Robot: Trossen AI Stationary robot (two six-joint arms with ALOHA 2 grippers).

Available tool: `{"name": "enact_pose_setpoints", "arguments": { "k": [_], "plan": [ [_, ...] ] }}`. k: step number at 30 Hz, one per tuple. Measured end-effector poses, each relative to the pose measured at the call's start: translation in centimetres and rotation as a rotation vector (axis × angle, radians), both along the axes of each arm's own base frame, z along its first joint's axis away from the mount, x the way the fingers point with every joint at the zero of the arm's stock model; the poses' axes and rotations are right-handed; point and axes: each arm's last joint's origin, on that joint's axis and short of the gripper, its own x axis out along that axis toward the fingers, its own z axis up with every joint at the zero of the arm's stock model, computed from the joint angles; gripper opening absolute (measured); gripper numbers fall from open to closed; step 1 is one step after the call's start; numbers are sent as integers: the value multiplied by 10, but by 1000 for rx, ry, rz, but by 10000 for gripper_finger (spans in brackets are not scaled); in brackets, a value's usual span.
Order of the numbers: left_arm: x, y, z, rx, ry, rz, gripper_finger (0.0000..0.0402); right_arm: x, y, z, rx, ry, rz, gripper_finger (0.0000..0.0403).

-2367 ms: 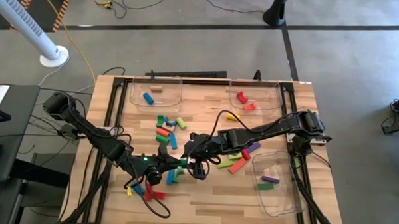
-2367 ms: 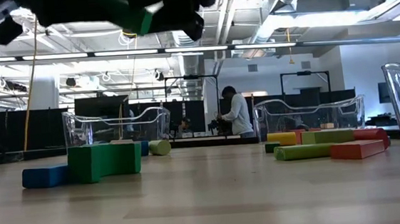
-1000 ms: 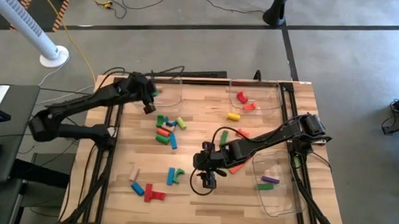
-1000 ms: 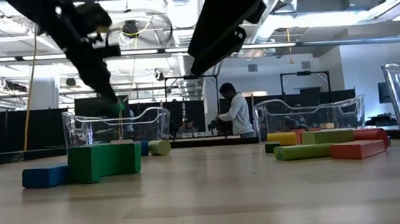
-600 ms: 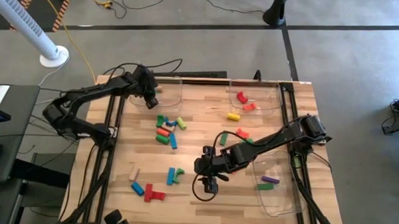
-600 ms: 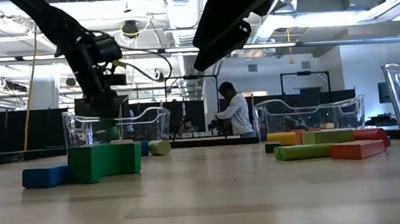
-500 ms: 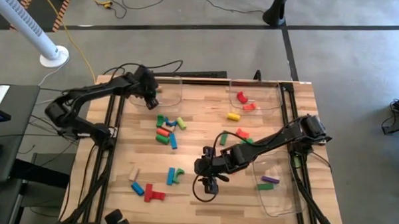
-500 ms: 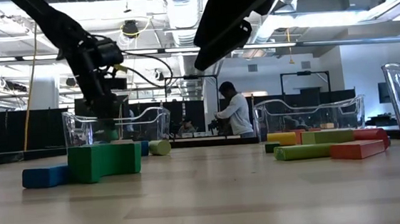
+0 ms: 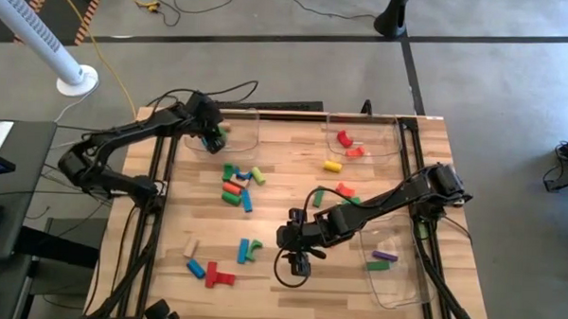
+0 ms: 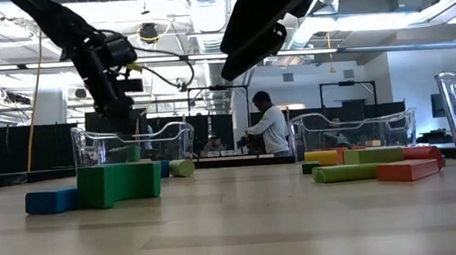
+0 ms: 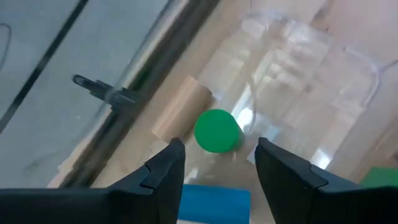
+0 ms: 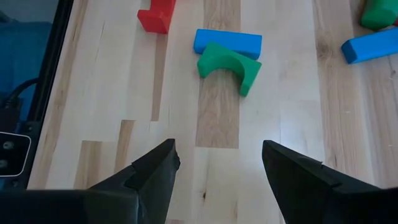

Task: Sort blocks by size
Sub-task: Put the red arch block into the top right transparent bin

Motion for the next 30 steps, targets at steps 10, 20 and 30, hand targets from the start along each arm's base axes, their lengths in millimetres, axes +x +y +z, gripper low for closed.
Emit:
{"name": "enact_pose_setpoints", "arguments": {
  "k": [10, 20, 30],
  "plan": [
    [-13, -19, 37, 80, -165, -21, 220, 0, 0, 0, 0, 0, 0, 265],
    [-17, -83, 75, 25, -405, -331, 220, 0, 0, 0, 0, 0, 1, 265],
    [-16, -156, 75, -134, -445, -646, 220, 0, 1, 0, 0, 0, 3, 265]
  ]
}}
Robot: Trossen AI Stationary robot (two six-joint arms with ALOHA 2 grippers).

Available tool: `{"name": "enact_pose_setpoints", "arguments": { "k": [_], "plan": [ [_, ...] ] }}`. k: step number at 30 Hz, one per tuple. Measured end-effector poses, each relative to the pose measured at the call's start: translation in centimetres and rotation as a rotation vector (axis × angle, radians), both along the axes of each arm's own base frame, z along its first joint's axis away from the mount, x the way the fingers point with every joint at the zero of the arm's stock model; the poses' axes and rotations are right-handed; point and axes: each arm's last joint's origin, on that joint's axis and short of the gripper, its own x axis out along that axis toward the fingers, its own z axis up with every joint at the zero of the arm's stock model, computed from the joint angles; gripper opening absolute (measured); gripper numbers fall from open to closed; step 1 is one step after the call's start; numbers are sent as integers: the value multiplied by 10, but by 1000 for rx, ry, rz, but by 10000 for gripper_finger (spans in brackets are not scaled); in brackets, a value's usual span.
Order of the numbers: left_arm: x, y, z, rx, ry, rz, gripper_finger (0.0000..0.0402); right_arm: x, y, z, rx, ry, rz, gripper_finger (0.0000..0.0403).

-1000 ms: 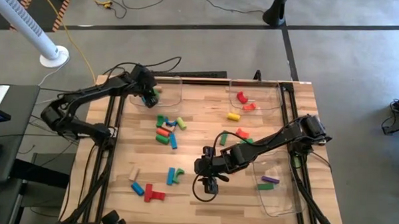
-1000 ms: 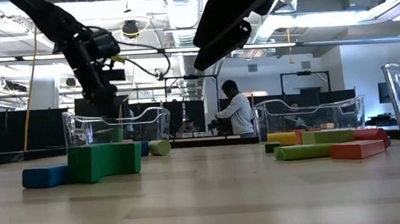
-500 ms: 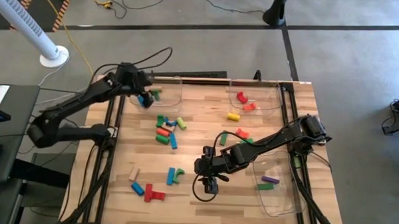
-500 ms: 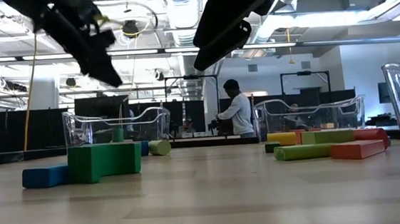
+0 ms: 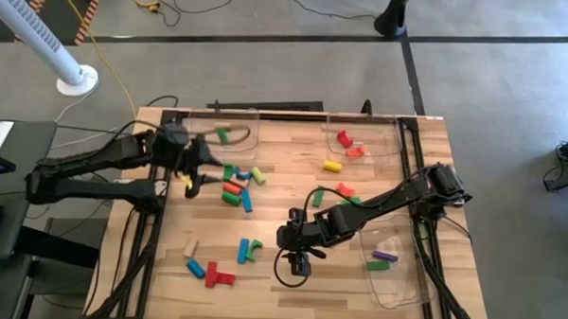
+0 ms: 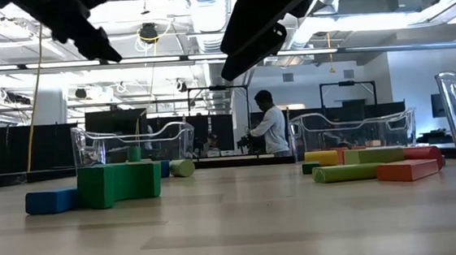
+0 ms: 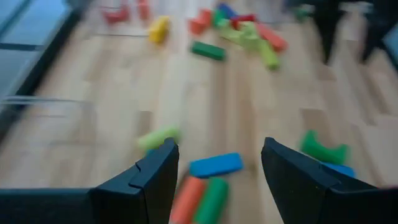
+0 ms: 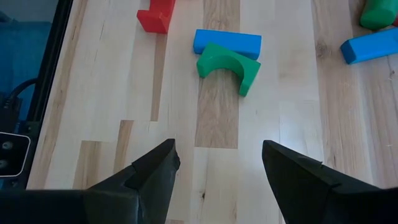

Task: Sort blocks by size
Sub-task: Put the red arch block into the top right transparent bin

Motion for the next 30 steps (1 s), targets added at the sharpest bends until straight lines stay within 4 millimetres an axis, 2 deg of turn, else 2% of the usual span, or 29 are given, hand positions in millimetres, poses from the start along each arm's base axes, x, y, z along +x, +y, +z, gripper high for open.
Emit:
{"name": "enact_pose_setpoints", "arguments": {
  "k": [18, 30],
  "plan": [
    [9, -83, -70, -119, 219, -276, 220, -3, 2, -1, -3, 22, 2, 265],
    [7, -144, -86, -41, 221, -349, 220, -3, 2, -1, -1, 22, 0, 265]
  ]
}}
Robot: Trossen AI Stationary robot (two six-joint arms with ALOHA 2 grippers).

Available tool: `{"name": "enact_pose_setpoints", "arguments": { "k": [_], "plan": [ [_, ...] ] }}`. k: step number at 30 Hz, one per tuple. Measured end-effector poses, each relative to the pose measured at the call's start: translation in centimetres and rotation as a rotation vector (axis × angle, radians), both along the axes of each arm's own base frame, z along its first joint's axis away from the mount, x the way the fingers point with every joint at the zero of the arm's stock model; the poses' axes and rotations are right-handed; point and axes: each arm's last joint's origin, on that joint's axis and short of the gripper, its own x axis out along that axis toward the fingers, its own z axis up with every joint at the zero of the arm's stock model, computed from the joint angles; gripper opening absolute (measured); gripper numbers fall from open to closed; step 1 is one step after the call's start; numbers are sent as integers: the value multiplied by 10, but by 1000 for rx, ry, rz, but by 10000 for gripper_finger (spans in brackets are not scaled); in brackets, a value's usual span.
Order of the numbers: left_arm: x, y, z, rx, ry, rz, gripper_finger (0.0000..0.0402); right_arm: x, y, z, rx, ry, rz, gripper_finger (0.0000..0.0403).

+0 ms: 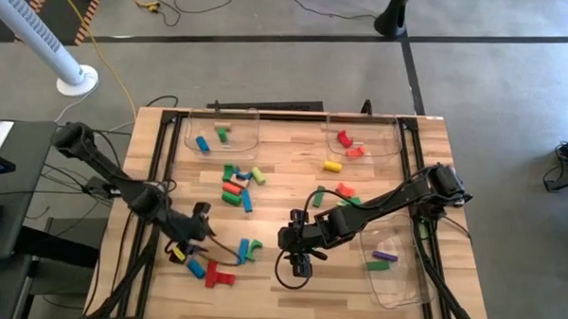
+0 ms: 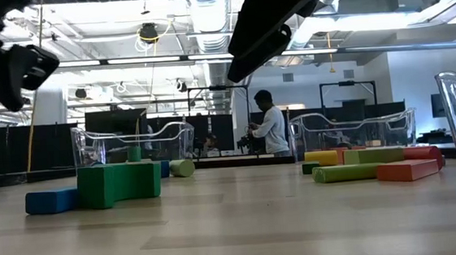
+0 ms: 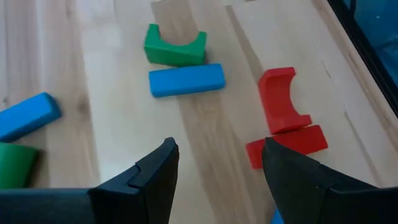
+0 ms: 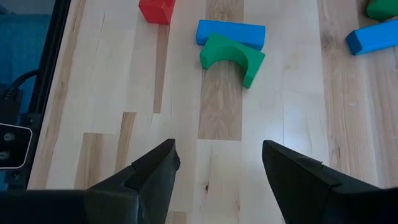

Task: Sort blocks by size
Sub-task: Put the red arch block into the top right transparent bin

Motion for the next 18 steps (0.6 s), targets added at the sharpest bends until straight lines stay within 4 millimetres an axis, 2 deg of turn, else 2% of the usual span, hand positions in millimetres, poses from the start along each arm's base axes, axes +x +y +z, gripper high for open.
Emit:
{"name": "enact_pose_setpoints", "arguments": {
  "k": [10, 18],
  "plan": [
    [3, -46, -20, -34, -18, -44, 220, 0, 0, 0, -1, 3, 0, 265],
    [4, -73, -41, -20, 44, 19, 220, -1, 0, -1, -10, 8, 9, 265]
  ]
}}
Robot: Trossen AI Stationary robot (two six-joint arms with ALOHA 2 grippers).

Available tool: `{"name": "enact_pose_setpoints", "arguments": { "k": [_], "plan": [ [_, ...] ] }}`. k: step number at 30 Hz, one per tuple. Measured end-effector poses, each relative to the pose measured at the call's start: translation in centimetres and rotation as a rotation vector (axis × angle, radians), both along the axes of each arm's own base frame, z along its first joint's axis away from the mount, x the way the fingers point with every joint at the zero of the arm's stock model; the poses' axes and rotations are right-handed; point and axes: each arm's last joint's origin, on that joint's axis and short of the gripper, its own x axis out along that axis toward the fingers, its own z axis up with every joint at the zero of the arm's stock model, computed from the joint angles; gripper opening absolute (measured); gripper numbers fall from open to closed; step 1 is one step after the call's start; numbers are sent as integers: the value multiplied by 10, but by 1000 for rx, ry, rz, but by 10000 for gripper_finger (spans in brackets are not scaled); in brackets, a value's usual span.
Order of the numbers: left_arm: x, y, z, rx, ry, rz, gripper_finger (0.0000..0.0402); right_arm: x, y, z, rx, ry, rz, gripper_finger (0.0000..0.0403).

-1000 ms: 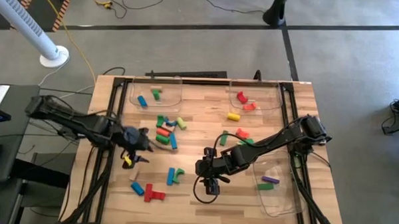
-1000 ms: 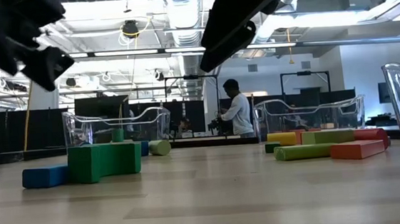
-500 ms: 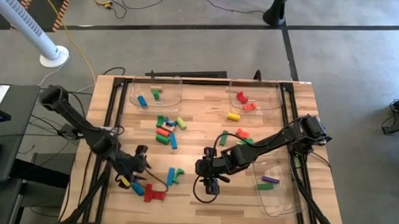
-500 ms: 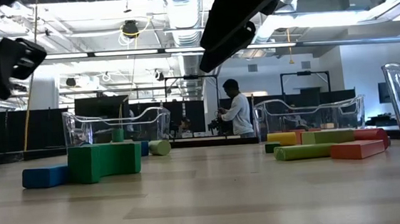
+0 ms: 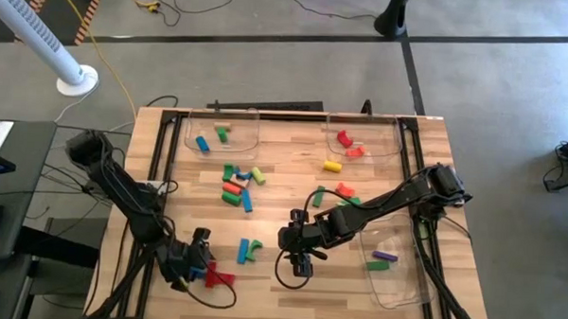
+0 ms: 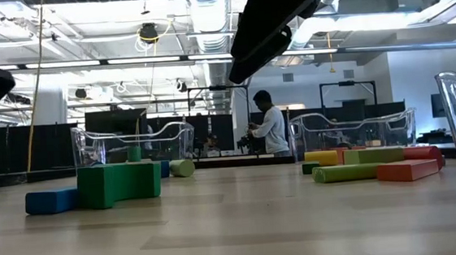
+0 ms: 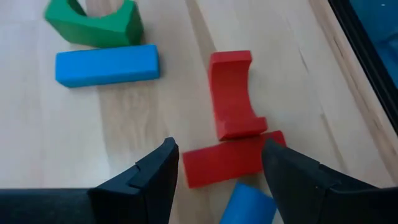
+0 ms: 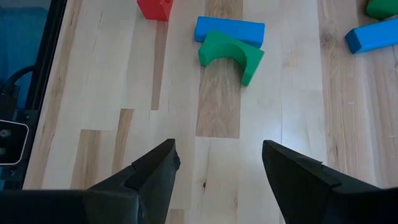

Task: Sort blocks by size
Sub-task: Put the red arch block into the top right transparent bin

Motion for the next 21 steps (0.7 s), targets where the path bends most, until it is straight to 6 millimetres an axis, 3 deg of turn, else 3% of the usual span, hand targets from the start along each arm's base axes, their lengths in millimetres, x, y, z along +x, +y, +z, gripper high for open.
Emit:
{"name": "enact_pose_setpoints", "arguments": {
  "k": [11, 21],
  "plan": [
    [19, -39, -10, 54, 22, 18, 220, -1, 0, -1, -28, 5, 35, 265],
    [18, -45, -16, 55, 30, 92, 220, 0, 0, 0, -27, -5, 38, 265]
  ]
}}
